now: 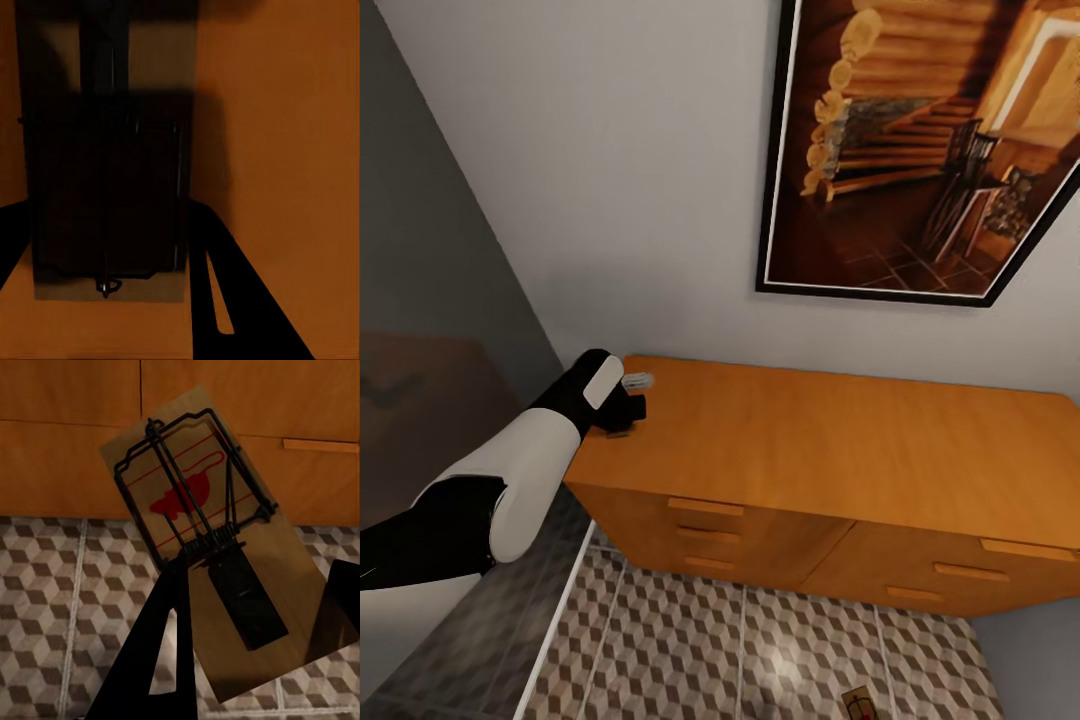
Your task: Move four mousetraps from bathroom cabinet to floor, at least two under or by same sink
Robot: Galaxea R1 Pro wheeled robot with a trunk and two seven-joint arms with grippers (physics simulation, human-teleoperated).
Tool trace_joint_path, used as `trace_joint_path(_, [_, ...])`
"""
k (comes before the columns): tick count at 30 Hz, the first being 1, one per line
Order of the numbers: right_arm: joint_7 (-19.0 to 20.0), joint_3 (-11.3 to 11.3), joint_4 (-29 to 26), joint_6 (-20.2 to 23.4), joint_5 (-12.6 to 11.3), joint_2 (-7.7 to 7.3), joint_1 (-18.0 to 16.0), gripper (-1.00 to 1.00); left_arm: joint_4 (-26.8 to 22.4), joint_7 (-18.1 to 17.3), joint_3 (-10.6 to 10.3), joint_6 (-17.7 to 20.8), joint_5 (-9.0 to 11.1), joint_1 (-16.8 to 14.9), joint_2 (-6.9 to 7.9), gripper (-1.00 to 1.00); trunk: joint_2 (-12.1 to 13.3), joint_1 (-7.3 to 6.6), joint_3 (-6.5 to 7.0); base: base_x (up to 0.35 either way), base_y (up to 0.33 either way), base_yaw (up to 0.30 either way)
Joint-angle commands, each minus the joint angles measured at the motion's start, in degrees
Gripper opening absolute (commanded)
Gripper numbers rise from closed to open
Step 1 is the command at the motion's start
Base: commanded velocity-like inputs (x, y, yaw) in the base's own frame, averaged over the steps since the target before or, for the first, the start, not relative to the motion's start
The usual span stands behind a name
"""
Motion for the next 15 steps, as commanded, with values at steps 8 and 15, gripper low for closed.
trace_joint_path(8, [-0.35, 0.50, 0.02, -0.13, -0.27, 0.01, -0.03, -1.00, -7.86, 0.41, 0.11, 0.35, 0.56, -0.02, -0.30, -1.00, -0.10, 0.02, -0.10, -0.019, 0.000, 0.000])
trace_joint_path(15, [-0.35, 0.50, 0.03, -0.13, -0.27, 0.01, -0.03, -1.00, -10.54, 0.41, 0.15, 0.43, 0.58, -0.05, -0.83, -1.00, -0.10, 0.02, -0.10, 0.000, 0.000, 0.000])
